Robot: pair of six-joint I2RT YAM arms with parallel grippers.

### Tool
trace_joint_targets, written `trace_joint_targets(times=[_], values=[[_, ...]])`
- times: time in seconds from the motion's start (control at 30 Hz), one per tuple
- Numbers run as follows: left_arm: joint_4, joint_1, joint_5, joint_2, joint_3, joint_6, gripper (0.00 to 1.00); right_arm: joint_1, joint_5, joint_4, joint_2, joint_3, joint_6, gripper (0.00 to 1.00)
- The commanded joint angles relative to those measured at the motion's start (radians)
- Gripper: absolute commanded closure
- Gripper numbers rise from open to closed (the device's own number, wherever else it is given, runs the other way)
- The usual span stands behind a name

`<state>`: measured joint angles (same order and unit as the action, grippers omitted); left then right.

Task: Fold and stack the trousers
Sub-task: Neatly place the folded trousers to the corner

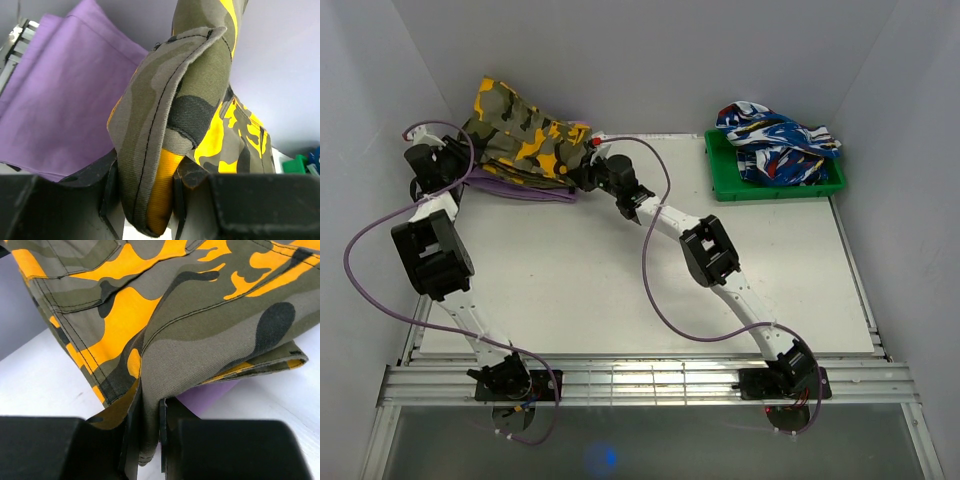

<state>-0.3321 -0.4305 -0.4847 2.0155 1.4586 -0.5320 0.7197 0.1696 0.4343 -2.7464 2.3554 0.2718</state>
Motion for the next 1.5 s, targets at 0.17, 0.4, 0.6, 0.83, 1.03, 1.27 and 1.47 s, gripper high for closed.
trace_joint_targets(times=[0.17, 0.4, 0.6, 0.83, 1.03, 1.27, 1.47], values=[[-0.300, -0.088, 0.130, 0.028, 0.002, 0.015, 1.00, -0.020, -0.231, 0.250, -0.114, 0.114, -0.126, 0.92], [-0.271, -0.106, 0.214, 0.118, 0.034, 0.018, 1.00, -0.016, -0.268, 0.248, -0.131, 0.113, -0.138, 0.69], [-0.204, -0.108, 0.270, 0.146, 0.023, -0.035, 1.00, -0.032, -0.266, 0.250, -0.073, 0.058, -0.164, 0.32], [0.036, -0.125, 0.348, 0.166, 0.051, -0.186, 0.37, -0.074, -0.236, 0.209, 0.045, -0.042, -0.195, 0.07], [0.143, -0.126, 0.258, 0.062, -0.053, -0.281, 0.08, -0.111, -0.180, 0.172, 0.217, -0.195, -0.204, 0.07], [0.393, -0.126, 0.212, -0.184, -0.207, -0.208, 0.02, -0.149, -0.033, 0.069, 0.411, -0.355, -0.213, 0.10], [0.565, -0.128, 0.184, -0.438, -0.354, 0.024, 0.02, -0.178, 0.048, -0.132, 0.563, -0.445, -0.244, 0.10]])
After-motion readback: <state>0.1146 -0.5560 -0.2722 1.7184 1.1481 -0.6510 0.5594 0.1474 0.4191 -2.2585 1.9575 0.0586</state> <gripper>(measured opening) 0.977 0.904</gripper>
